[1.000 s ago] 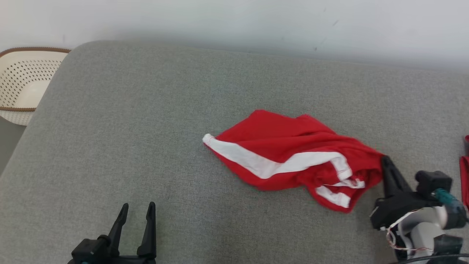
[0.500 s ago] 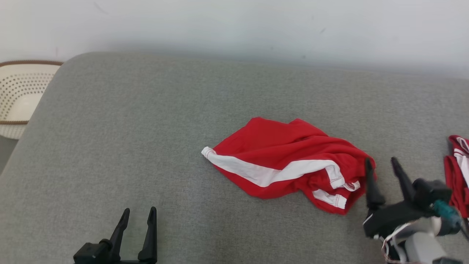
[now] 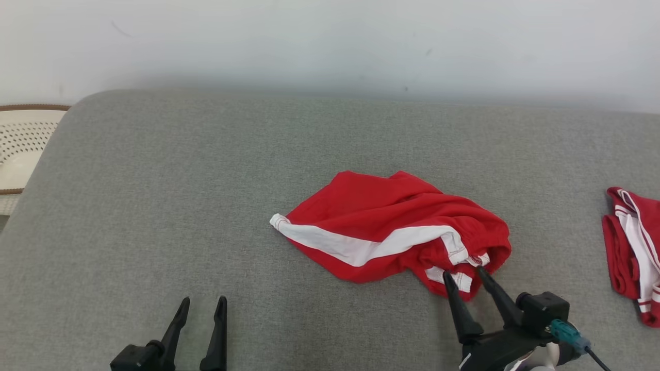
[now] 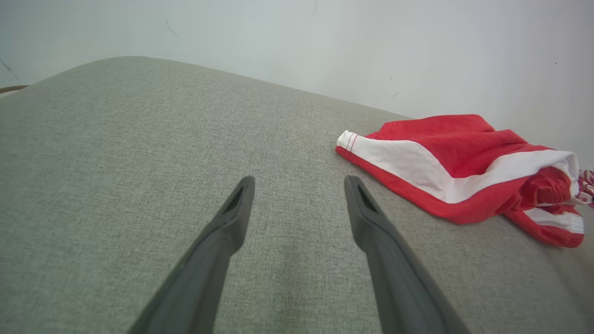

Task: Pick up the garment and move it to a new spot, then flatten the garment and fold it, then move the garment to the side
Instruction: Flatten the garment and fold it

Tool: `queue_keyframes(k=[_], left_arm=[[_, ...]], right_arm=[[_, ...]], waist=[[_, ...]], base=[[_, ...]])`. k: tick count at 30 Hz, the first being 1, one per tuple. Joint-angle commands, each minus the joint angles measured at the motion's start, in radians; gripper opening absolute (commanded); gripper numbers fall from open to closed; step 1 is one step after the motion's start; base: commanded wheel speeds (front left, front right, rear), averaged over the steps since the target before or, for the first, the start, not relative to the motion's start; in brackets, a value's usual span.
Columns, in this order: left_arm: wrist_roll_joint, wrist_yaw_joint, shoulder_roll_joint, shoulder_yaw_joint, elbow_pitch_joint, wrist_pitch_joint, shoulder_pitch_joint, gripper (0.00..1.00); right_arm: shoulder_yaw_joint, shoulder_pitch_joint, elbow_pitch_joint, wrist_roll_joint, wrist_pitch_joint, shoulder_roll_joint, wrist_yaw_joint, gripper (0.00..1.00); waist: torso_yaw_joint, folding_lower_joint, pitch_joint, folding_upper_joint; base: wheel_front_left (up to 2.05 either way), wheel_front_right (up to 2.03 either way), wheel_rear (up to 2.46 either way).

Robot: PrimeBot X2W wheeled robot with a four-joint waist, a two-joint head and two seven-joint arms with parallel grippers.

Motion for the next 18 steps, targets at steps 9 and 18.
queue_keyframes(k=[9, 18], left_arm=[[-0.006, -0.004, 0.001, 0.000, 0.016, -0.003, 0.025, 1.00], [-0.016, -0.001, 0.001, -0.001, 0.012, -0.003, 0.020, 1.00]], right_arm=[[0.035, -0.067, 0.099, 0.055, 0.000, 0.005, -0.001, 1.00], [0.027, -0.089, 0.122, 0.064, 0.000, 0.010, -0.001, 0.49]], waist=[[0.064, 0.0001, 0.007, -0.0001], [0.089, 0.0001, 0.030, -0.0001]], base=[[0.00, 0.00, 0.00], [0.00, 0.00, 0.00]])
